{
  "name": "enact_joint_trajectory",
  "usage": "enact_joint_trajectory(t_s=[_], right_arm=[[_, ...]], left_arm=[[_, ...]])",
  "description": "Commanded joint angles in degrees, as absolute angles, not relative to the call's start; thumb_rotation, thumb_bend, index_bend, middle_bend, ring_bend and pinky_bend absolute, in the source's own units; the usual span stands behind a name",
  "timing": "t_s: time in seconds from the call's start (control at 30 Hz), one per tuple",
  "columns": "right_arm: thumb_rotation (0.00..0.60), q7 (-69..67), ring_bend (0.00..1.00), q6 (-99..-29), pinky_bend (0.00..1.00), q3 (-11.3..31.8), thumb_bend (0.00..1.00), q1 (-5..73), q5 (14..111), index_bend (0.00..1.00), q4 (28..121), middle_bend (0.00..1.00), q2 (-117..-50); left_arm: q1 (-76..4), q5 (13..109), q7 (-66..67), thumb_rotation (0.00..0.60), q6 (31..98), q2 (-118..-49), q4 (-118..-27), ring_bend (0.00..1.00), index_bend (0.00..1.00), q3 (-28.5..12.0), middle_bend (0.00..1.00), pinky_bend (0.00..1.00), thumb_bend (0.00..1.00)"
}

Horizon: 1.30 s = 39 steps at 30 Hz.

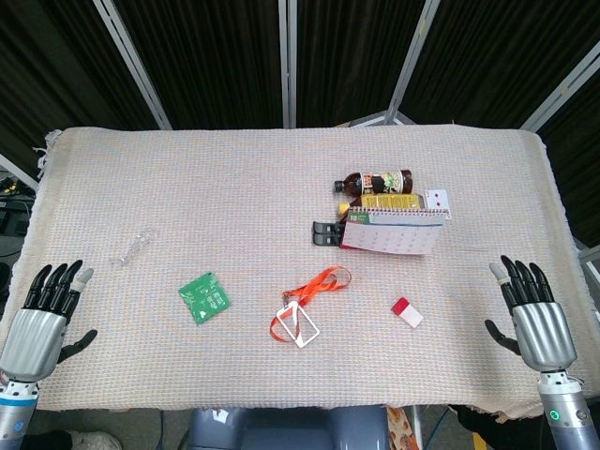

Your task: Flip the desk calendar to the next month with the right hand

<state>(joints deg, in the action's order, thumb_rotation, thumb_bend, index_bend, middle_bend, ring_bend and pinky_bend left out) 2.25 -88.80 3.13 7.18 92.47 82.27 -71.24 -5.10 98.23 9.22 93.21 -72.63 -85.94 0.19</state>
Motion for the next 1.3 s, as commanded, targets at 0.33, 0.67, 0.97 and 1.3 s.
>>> enact_joint_trajectory(t_s=[0.33,0.67,0.97,1.3], right_arm=[[0.6,2.16,0.0,-88.65,0.0,3.13,0.18,7.22,92.39,0.0,82.53,0.0,-71.22],[0.6,0.49,0.42,-87.75,0.4,6.09,0.19,8.69,89.44,0.05,85.61,0.4,-73.23],[0.6,-11.03,0.72,-72.01,0.57,11.57,0.32,15.0,74.61,0.08,97.61,0.72,-76.32],[0.6,-22.4,0.72,-52.86,0.57,19.01,0.4,21.87,52.69,0.07,97.86,0.72,-79.7]], left_arm=[[-5.12,98.26,9.16,0.6,93.29,-72.63,-85.91,0.0,0.0,0.1,0.0,0.0,0.07],[-5.14,97.76,8.13,0.6,93.55,-72.36,-85.81,0.0,0.0,-0.33,0.0,0.0,0.07],[-5.02,97.82,7.44,0.6,94.08,-72.0,-86.0,0.0,0.0,-0.45,0.0,0.0,0.07],[-5.01,98.39,7.15,0.6,94.59,-71.96,-85.96,0.0,0.0,-0.44,0.0,0.0,0.07]])
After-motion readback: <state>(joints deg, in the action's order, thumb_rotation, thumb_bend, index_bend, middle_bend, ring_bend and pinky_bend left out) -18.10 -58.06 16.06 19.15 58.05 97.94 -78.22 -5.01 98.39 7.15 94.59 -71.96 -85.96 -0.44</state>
